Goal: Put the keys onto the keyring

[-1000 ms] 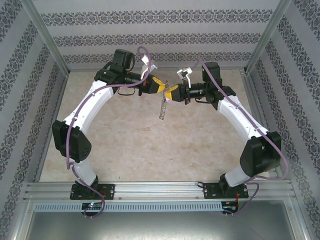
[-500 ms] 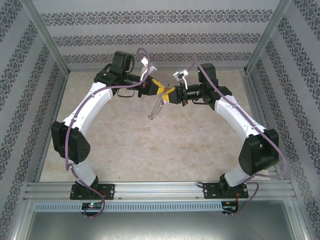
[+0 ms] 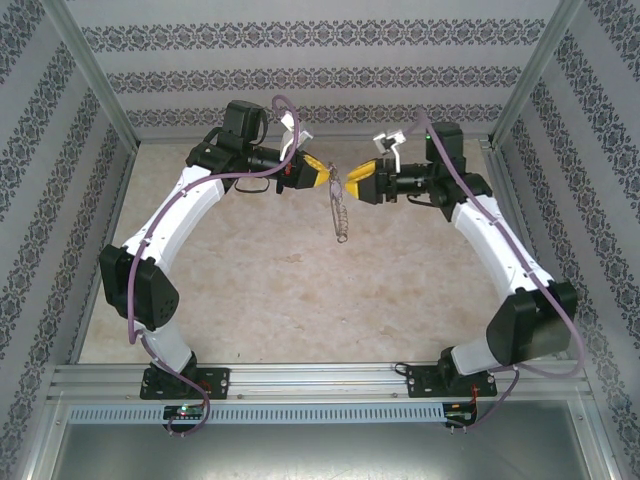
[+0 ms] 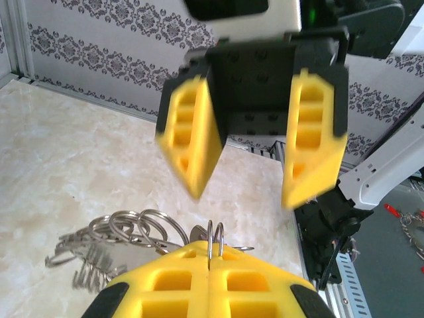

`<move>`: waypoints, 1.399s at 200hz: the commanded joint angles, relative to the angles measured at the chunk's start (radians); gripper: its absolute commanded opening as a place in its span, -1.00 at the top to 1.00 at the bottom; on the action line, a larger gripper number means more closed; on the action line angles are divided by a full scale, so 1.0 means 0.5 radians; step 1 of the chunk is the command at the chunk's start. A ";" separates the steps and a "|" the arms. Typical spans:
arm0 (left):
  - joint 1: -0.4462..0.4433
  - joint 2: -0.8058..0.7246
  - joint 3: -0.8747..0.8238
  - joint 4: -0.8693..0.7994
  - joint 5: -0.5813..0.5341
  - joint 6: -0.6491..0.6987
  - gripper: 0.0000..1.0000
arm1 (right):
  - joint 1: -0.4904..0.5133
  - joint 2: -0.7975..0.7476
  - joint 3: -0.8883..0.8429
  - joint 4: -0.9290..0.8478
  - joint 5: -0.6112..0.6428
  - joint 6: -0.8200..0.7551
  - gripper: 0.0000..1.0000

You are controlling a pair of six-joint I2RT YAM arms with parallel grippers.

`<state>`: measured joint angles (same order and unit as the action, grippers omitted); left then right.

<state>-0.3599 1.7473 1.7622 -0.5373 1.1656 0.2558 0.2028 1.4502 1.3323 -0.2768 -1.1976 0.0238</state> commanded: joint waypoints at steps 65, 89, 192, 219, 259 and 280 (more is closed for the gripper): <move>-0.011 -0.103 -0.060 0.161 0.006 -0.054 1.00 | 0.100 -0.077 0.057 0.382 0.284 0.236 0.15; -0.013 -0.109 -0.071 0.186 0.006 -0.069 1.00 | 0.141 -0.038 0.060 0.412 0.295 0.251 0.20; -0.012 -0.125 -0.086 0.240 0.022 -0.107 1.00 | 0.176 0.082 0.066 0.516 0.236 0.317 0.29; -0.010 -0.122 -0.086 0.242 0.021 -0.110 1.00 | 0.184 0.094 0.063 0.515 0.218 0.312 0.30; -0.011 -0.113 -0.082 0.240 0.020 -0.110 1.00 | 0.196 0.106 0.066 0.518 0.211 0.311 0.37; -0.013 -0.111 -0.081 0.243 0.025 -0.110 1.00 | 0.196 0.117 0.074 0.517 0.208 0.311 0.46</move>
<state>-0.3599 1.7283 1.7184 -0.4690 1.1507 0.2073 0.2928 1.4971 1.3396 -0.0479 -1.0634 0.1818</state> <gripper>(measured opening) 0.048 0.284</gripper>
